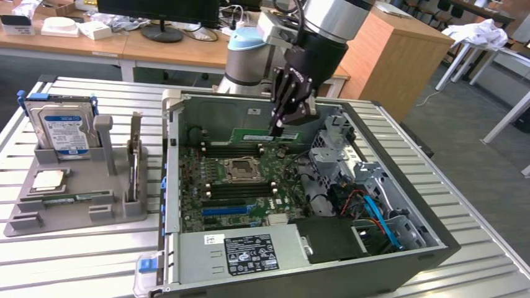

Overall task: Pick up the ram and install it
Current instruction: 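Pick up the ram and move it above insertion slot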

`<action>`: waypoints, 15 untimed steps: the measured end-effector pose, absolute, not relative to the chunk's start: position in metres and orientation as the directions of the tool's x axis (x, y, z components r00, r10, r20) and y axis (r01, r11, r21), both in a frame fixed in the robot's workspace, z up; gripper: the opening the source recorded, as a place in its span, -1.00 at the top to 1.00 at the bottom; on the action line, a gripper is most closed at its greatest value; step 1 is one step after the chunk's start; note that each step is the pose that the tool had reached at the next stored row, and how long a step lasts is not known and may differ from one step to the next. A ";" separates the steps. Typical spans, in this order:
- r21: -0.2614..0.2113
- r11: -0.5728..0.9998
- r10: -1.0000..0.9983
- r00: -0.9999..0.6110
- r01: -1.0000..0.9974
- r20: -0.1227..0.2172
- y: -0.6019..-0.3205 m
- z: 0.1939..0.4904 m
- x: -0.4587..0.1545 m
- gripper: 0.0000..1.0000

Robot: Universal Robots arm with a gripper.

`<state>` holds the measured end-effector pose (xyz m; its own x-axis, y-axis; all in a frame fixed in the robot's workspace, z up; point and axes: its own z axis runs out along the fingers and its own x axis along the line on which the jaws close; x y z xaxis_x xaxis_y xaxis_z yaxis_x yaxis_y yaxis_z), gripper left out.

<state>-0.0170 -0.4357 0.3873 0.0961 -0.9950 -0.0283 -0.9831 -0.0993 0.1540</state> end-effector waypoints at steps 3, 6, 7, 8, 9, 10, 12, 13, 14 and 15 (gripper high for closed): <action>0.156 -0.099 -0.995 0.096 -0.983 -0.028 -0.436 0.387 -0.012 0.76; 0.157 -0.099 -0.995 0.096 -0.983 -0.028 -0.436 0.387 -0.007 0.76; 0.158 -0.099 -0.995 0.096 -0.983 -0.029 -0.436 0.386 -0.006 0.76; 0.158 -0.099 -0.995 0.096 -0.982 -0.029 -0.436 0.386 -0.004 0.76; 0.158 -0.099 -0.995 0.096 -0.982 -0.029 -0.436 0.386 -0.003 0.76; 0.159 -0.099 -0.995 0.096 -0.982 -0.029 -0.436 0.386 -0.001 0.76; 0.160 -0.099 -0.995 0.096 -0.982 -0.029 -0.436 0.386 0.002 0.76; 0.161 -0.099 -0.995 0.096 -0.982 -0.029 -0.436 0.386 0.004 0.76; 0.161 -0.099 -0.995 0.096 -0.982 -0.029 -0.436 0.386 0.006 0.76; 0.162 -0.099 -0.995 0.096 -0.982 -0.029 -0.436 0.385 0.008 0.76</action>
